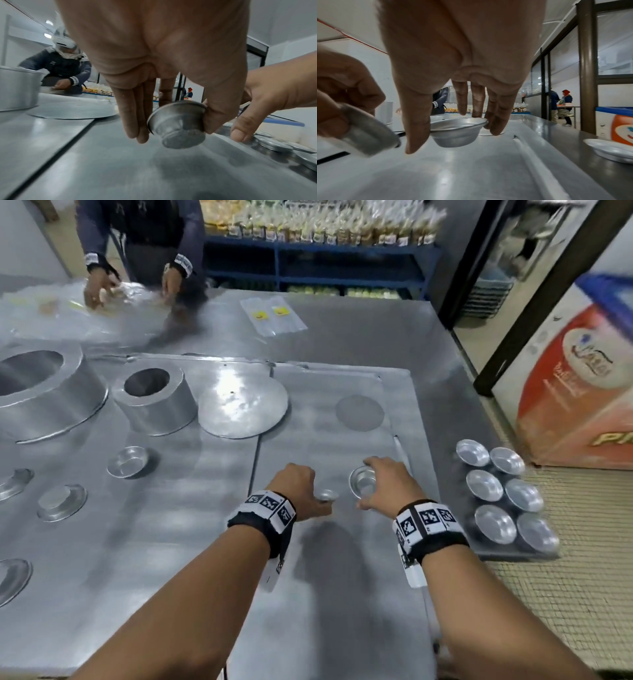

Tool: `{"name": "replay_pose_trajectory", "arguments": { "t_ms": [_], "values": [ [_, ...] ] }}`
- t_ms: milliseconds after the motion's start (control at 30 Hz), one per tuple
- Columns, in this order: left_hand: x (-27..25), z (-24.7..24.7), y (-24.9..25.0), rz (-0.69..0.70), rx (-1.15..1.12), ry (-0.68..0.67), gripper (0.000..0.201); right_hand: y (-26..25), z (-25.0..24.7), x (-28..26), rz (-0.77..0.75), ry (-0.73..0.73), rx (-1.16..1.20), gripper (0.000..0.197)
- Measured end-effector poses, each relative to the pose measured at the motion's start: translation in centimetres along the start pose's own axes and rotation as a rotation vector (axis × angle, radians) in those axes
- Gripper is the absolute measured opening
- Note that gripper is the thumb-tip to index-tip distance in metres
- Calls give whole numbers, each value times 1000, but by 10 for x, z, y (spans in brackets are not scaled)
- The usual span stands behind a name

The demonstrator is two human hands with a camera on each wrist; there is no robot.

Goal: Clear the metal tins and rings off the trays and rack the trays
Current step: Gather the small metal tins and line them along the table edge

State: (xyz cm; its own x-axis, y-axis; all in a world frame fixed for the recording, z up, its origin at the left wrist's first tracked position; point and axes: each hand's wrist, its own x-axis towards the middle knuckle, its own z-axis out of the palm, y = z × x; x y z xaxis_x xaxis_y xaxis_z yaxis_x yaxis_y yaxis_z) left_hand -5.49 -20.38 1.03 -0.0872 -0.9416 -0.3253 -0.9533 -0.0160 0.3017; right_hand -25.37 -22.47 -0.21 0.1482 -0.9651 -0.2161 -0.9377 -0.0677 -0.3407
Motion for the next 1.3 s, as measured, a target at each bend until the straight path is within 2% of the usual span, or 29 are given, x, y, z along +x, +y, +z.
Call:
{"name": "replay_pose_trajectory", "arguments": {
  "t_ms": [200,333,467,567,733,933,1300],
  "values": [
    [43,-1,69,121,82,-52,41,59,-28,9,73,31,20,93],
    [80,-3,115,207,99,-92,46,97,-53,26,126,51,18,86],
    [124,-5,158,299,98,-88,48,143,-77,51,199,91,54,90],
    [162,-3,190,327,88,-94,57,179,-94,72,262,124,67,89],
    [223,7,241,370,-29,-36,59,238,-118,115,327,185,84,84],
    [284,36,284,391,-88,-20,79,292,-122,152,397,179,91,64],
    [321,68,309,367,-48,-44,88,332,-103,176,414,119,110,88]
  ]
}}
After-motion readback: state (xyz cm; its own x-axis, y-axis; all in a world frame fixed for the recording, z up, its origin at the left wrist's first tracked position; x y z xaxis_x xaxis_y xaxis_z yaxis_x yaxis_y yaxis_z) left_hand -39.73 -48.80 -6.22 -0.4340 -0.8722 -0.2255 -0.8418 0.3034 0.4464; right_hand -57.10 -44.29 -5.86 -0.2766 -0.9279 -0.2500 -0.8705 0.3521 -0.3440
